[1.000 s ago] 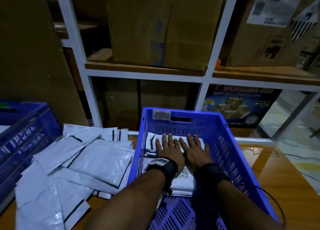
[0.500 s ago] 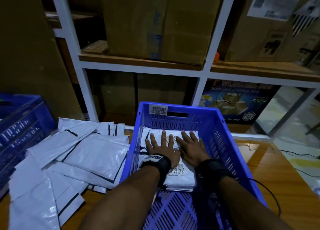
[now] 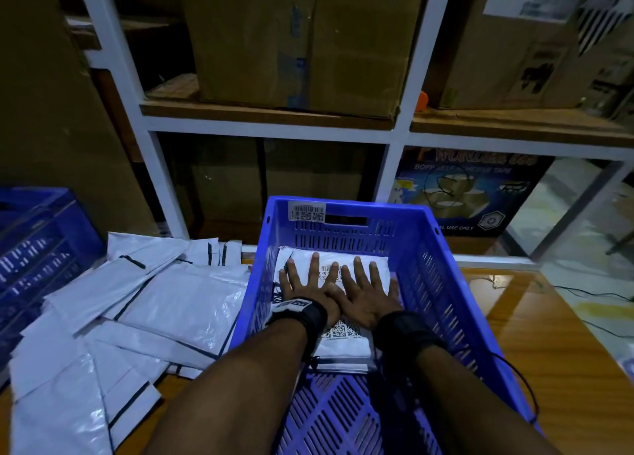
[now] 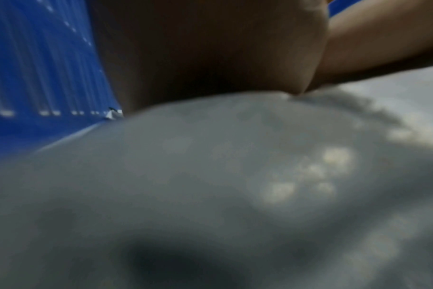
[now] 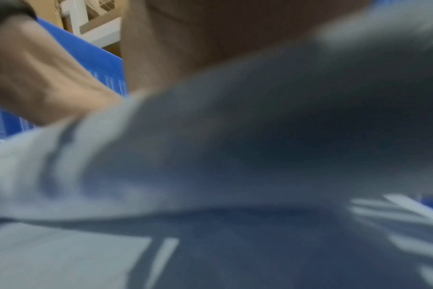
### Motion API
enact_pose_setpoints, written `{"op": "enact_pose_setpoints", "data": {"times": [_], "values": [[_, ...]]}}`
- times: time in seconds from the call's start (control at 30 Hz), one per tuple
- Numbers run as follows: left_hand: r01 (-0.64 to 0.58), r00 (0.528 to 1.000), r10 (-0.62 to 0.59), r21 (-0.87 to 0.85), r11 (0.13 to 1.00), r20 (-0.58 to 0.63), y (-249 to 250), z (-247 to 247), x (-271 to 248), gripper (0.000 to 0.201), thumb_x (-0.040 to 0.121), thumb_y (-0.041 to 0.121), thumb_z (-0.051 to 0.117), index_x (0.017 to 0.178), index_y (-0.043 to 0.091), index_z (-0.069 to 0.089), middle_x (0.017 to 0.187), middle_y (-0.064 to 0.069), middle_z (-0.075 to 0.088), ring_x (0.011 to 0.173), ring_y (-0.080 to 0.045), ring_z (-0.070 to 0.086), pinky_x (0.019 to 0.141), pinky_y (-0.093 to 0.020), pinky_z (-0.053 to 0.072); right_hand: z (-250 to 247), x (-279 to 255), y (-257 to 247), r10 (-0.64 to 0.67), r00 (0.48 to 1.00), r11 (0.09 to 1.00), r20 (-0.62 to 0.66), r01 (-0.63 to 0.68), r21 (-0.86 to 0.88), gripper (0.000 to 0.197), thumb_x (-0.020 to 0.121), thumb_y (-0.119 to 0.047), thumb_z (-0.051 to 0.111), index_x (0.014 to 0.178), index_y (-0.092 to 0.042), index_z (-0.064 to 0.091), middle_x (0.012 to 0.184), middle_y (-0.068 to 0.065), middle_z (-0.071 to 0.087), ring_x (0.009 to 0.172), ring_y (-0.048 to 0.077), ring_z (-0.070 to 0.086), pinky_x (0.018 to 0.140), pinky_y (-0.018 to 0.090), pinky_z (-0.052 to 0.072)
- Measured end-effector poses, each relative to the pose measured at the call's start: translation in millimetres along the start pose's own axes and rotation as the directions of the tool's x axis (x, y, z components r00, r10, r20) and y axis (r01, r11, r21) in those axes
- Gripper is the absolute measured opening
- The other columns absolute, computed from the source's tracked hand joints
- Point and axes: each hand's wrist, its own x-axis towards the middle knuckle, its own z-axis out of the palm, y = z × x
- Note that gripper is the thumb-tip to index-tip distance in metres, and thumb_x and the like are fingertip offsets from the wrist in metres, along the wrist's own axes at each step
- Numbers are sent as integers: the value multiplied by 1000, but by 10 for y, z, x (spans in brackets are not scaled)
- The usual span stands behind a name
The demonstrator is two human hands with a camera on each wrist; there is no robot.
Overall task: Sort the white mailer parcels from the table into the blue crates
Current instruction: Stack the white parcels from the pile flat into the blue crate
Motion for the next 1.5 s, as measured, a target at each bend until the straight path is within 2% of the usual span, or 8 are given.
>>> {"op": "enact_pose_setpoints", "data": {"times": [0.4, 0.6, 0.77, 0.9, 1.1, 1.27, 1.4, 1.5], "values": [[24, 999, -25, -34, 999, -28, 9, 88, 73, 68, 96, 53, 19, 152, 45, -19, 158, 4, -35, 139, -48, -36, 112, -61, -20, -5, 7, 17, -12, 1000, 1000, 24, 12, 15, 74, 91, -75, 9, 155, -40, -5, 160, -12, -24, 147, 19, -26, 115, 60, -13], [-11, 997, 7, -51, 999, -74, -17, 21, -19, 64, 98, 55, 15, 153, 45, -15, 160, 7, -30, 142, -42, -35, 111, -61, -23, -164, -6, 2, -12, 997, 999, 76, 16, -50, 64, 99, -63, 16, 155, -39, -2, 163, -9, -19, 149, 26, -21, 111, 67, -10], [-14, 990, 11, -17, 1000, -144, 24, -52, -170, 67, 100, 52, 18, 156, 34, -14, 162, 4, -28, 146, -37, -29, 112, -63, -19, -308, -163, -59, -16, 998, 1000, 69, 15, 16, 63, 99, -62, 15, 156, -37, 1, 164, -9, -11, 149, 29, -17, 113, 66, -9], [-9, 986, 4, -28, 1000, -170, 113, -132, -389, 70, 101, 50, 21, 158, 24, -9, 163, -1, -24, 147, -38, -27, 113, -63, -14, -409, -312, -110, -50, 998, 999, 47, 50, -12, 52, 103, -52, 15, 153, -46, 7, 165, -9, -4, 151, 30, -11, 114, 65, -1], [-72, 993, 79, 75, 995, -90, 169, -31, -798, 81, 98, 60, 27, 158, 18, -8, 163, -6, -26, 146, -40, -27, 111, -67, -13, -261, -631, -173, -18, 1000, 1000, -22, 18, 17, 58, 103, -49, 24, 156, -32, 12, 165, -3, -1, 151, 30, -7, 114, 62, 1], [-113, 993, 115, 115, 987, -11, 77, 150, -1022, 110, 85, 81, 37, 156, 16, -16, 160, -7, -32, 143, -44, -32, 107, -68, -20, -79, -913, -164, -39, 992, 999, -117, 35, -32, 57, 105, -44, 22, 157, -25, 9, 165, -2, -2, 151, 29, -9, 114, 63, 2], [-68, 998, 67, 93, 993, 19, -51, 336, -1094, 115, 83, 79, 47, 155, 20, -20, 160, -9, -31, 143, -44, -31, 107, -70, -18, 13, -1105, -158, -77, 997, 988, -19, 73, -137, 69, 101, -43, 35, 157, -27, -2, 163, 1, -18, 148, 32, -21, 112, 66, -4], [-39, 998, 34, 88, 995, 53, -109, 376, -1097, 112, 85, 78, 47, 155, 23, -21, 159, -8, -33, 143, -44, -32, 108, -69, -19, 81, -1176, -96, -33, 999, 976, 20, 37, -215, 83, 95, -44, 48, 156, -31, -6, 162, 0, -24, 147, 33, -23, 111, 69, -3]]}}
